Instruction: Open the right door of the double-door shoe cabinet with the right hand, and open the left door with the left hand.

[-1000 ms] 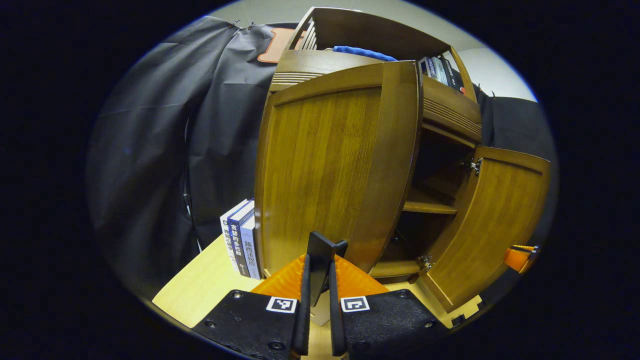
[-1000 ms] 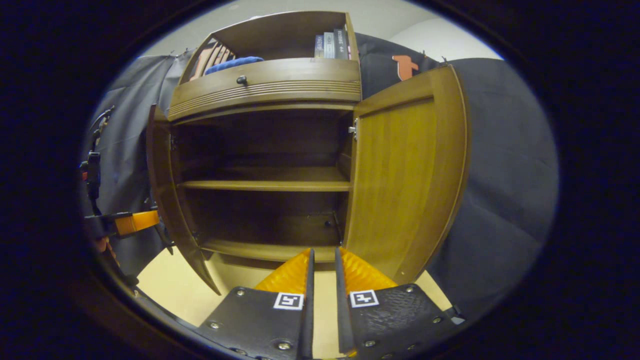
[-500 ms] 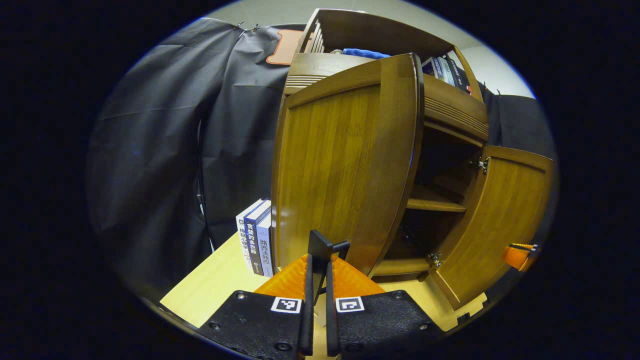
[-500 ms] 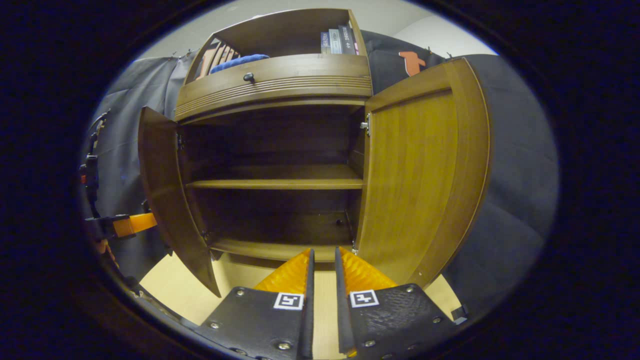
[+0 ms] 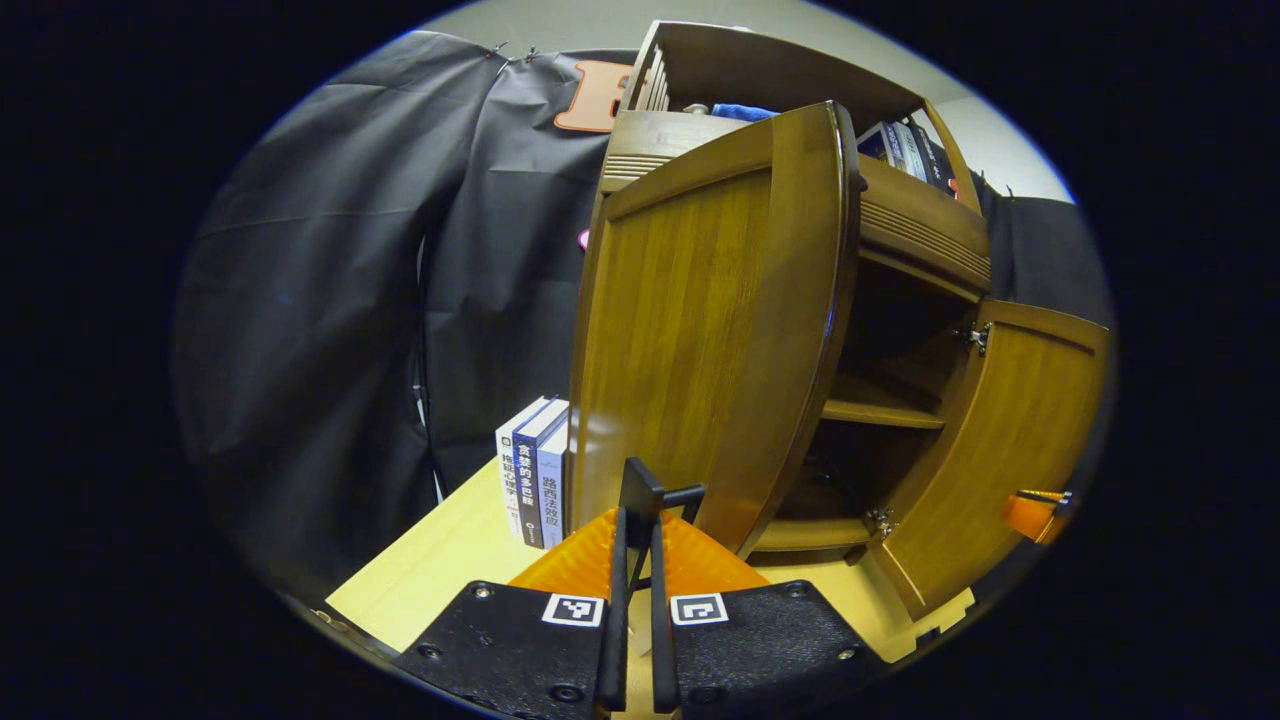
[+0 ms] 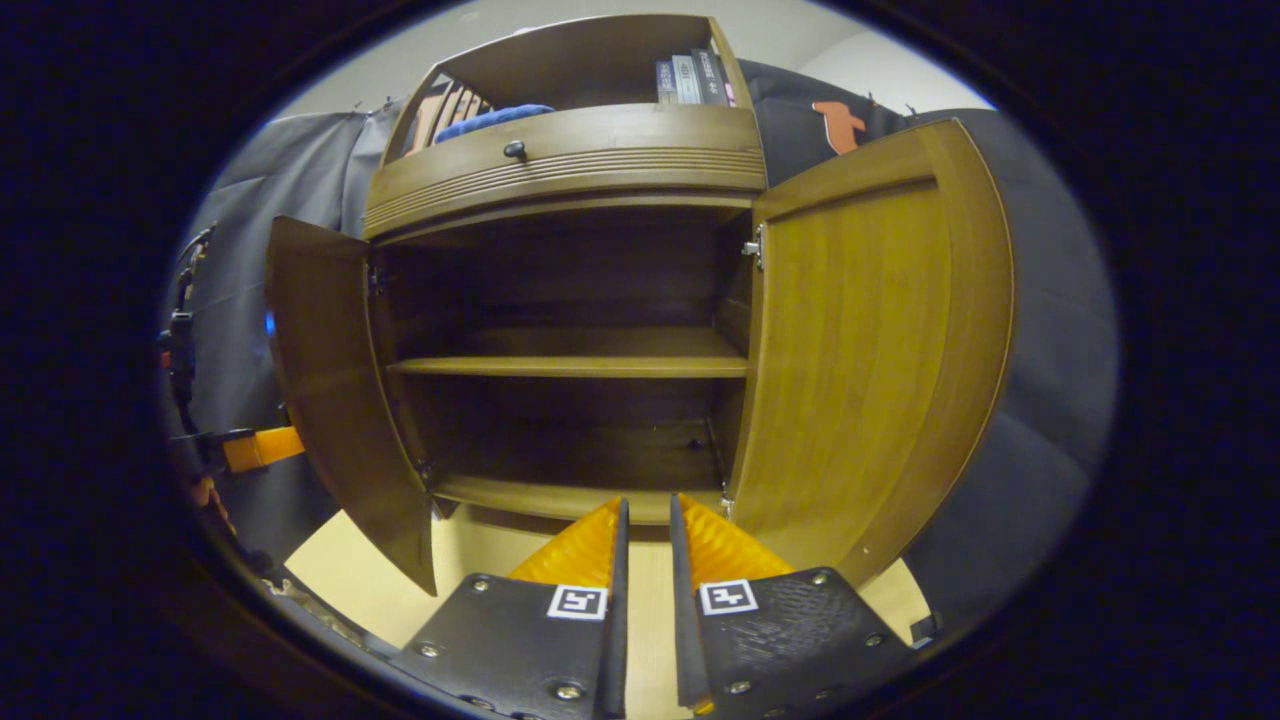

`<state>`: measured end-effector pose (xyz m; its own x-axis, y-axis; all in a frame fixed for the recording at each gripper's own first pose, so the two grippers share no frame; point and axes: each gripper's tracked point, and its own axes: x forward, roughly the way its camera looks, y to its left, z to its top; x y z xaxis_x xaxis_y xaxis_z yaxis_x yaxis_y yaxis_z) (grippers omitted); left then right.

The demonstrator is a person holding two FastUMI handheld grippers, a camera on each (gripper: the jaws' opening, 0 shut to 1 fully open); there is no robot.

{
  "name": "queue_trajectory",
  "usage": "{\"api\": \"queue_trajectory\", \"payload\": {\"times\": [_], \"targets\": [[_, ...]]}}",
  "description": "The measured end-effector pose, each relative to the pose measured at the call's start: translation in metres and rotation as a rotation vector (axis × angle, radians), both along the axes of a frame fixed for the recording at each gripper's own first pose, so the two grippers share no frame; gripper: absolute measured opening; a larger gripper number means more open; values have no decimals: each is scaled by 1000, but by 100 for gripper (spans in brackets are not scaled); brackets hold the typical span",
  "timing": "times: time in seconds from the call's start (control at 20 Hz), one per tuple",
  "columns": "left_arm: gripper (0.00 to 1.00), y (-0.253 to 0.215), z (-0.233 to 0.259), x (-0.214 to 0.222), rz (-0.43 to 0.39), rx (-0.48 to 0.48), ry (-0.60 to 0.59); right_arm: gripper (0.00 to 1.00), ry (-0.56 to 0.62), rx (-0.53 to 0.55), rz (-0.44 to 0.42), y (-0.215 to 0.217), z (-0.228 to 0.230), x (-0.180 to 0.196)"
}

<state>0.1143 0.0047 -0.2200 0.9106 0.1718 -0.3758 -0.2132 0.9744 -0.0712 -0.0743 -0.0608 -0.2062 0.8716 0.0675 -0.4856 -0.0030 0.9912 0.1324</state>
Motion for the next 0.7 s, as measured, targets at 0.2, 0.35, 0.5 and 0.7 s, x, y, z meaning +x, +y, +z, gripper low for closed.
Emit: {"api": "queue_trajectory", "payload": {"times": [0.2,0.35,0.5,0.7], "targets": [[8,10,1,-3,50,8,6,19,7,7,18,10,-2,-1],[7,17,-2,-4,72,7,13,19,14,12,29,18,-5,-1],[7,19,-2,-6,91,-8,16,19,19,18,37,23,-7,-1],[3,29,-3,-9,116,7,20,19,24,31,47,31,-9,2]]}}
